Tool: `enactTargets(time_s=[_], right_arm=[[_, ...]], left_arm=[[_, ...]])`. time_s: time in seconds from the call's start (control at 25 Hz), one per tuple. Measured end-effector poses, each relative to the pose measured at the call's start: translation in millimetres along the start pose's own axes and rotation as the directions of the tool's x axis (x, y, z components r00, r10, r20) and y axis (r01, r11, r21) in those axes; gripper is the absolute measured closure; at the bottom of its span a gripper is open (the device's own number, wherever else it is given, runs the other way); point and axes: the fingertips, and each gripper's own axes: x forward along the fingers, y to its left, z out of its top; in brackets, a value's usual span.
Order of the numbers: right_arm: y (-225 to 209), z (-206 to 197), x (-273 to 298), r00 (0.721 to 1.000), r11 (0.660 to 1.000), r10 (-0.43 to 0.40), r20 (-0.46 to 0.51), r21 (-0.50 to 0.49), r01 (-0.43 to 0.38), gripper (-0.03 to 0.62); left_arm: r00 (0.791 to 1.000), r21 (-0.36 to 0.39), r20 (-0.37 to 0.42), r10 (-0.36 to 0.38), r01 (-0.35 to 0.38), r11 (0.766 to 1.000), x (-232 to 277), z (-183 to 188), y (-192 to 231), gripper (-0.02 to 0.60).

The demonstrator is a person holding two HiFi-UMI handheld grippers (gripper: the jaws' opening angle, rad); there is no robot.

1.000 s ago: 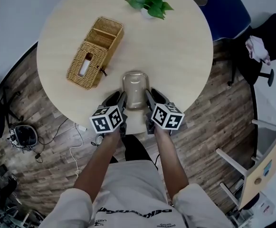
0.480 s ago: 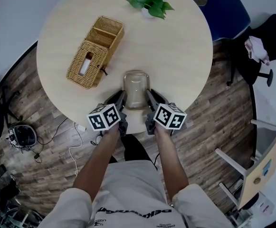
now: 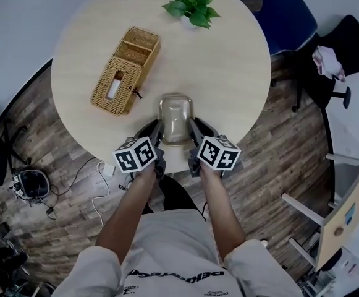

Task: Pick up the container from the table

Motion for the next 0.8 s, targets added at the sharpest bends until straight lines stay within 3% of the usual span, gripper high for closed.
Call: enactTargets(time_s=[0.8], right_arm=[[86.3, -7.0, -90.7, 0.987, 0.994, -0.058, 0.147, -0.087, 0.071, 0.488]], left_arm=[[0.995, 0.147, 0.040, -0.096, 0.089, 0.985, -107.5, 12.2, -45.5, 0.522]])
